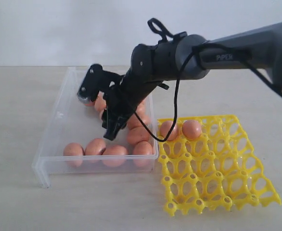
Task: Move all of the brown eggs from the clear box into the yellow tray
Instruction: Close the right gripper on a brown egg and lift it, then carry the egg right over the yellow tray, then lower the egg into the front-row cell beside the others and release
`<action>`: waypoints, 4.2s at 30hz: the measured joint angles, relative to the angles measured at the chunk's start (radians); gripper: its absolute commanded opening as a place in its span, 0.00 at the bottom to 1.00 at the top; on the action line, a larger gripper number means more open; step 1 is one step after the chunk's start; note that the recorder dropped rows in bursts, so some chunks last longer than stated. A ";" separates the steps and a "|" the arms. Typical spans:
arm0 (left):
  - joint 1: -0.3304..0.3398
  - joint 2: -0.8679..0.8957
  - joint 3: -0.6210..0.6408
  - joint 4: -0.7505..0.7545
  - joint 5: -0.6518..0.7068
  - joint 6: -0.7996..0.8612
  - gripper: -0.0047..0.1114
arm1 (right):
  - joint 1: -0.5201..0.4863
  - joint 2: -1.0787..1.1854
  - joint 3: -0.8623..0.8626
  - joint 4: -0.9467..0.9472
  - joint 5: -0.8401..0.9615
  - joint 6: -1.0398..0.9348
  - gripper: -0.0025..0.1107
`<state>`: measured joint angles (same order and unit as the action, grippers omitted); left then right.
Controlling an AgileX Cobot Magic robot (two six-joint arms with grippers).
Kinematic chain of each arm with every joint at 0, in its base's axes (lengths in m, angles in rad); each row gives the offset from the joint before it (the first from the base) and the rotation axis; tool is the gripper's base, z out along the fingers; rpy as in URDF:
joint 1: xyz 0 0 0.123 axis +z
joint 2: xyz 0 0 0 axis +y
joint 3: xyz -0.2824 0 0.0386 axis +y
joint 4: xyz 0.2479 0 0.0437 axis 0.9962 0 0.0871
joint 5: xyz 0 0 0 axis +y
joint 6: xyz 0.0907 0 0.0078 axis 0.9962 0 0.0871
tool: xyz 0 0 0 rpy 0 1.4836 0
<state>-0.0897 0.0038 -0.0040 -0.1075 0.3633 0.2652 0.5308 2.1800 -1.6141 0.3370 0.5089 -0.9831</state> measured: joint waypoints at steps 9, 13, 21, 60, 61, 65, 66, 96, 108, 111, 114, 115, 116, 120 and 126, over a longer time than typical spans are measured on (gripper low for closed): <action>0.000 0.000 0.000 0.000 0.000 0.000 0.08 | 0.000 -0.196 0.006 0.281 0.037 -0.005 0.02; 0.000 0.000 0.000 0.000 0.000 0.000 0.08 | 0.000 -0.293 0.125 0.423 0.003 -0.010 0.02; 0.000 0.000 0.000 0.000 0.000 0.000 0.08 | 0.000 -0.612 0.665 0.561 -0.509 -0.010 0.02; 0.000 0.000 0.000 0.000 0.000 0.000 0.08 | -0.522 -0.705 1.181 -0.957 -1.339 1.464 0.02; 0.000 0.000 0.000 0.000 0.000 0.000 0.08 | -0.540 -0.688 1.187 -0.959 -1.344 1.464 0.02; 0.000 0.000 0.000 0.000 0.000 0.000 0.08 | -0.614 -0.578 1.198 -0.957 -1.370 1.462 0.02; 0.000 0.000 0.000 0.000 0.000 0.000 0.08 | -0.629 -0.538 1.200 -0.957 -1.394 1.459 0.02; 0.000 0.000 0.000 0.000 0.000 0.000 0.08 | -0.646 -0.319 1.117 -1.014 -1.503 1.361 0.02; 0.000 0.000 0.000 0.000 0.000 0.000 0.08 | -0.646 -0.219 1.112 -1.017 -1.531 1.361 0.02; 0.000 0.000 0.000 0.000 0.000 0.000 0.08 | -0.646 -0.219 1.112 -1.017 -1.531 1.361 0.03; 0.000 0.000 0.000 0.000 0.000 0.000 0.08 | -0.646 -0.219 1.112 -1.011 -1.531 1.361 0.13; 0.000 0.000 0.000 0.000 0.000 0.000 0.08 | -0.646 -0.219 1.112 -1.009 -1.531 1.361 0.19; 0.000 0.000 0.000 0.000 0.000 0.000 0.08 | -0.646 -0.219 1.112 -1.009 -1.531 1.358 0.25; 0.000 0.000 0.000 0.000 0.000 0.000 0.08 | -0.646 -0.219 1.112 -1.007 -1.531 1.346 0.43; 0.000 0.000 0.000 0.000 0.000 0.000 0.08 | -0.646 -0.217 1.112 -1.007 -1.542 1.339 0.47</action>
<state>-0.0897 0.0038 -0.0040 -0.1075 0.3633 0.2652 -0.1154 1.9629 -0.5021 -0.6700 -1.0330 0.3556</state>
